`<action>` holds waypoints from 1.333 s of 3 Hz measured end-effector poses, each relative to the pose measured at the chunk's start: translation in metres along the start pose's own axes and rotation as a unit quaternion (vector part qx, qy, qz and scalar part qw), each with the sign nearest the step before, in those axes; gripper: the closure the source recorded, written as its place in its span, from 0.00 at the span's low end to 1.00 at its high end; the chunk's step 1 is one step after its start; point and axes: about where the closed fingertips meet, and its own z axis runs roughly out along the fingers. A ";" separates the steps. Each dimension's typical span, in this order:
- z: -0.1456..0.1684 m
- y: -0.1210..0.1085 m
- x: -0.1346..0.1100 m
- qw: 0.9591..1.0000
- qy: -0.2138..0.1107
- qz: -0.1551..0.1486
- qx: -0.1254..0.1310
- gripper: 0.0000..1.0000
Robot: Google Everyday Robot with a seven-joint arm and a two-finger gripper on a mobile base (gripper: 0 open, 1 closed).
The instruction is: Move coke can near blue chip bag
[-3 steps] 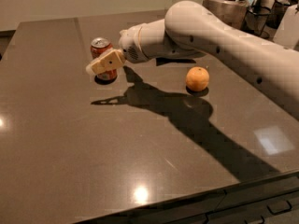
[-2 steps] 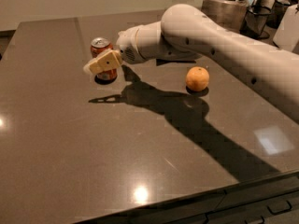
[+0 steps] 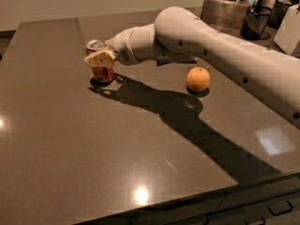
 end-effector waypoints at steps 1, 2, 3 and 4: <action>-0.009 -0.010 -0.013 1.000 -0.022 0.009 0.015 0.73; -0.022 -0.020 -0.021 0.999 -0.033 0.013 0.030 0.95; -0.053 -0.042 -0.017 0.997 -0.037 0.021 0.066 1.00; -0.074 -0.062 -0.007 0.995 -0.032 0.027 0.094 1.00</action>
Offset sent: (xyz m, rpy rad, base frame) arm 0.0198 -0.0418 0.0437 0.0873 -0.0484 -0.1106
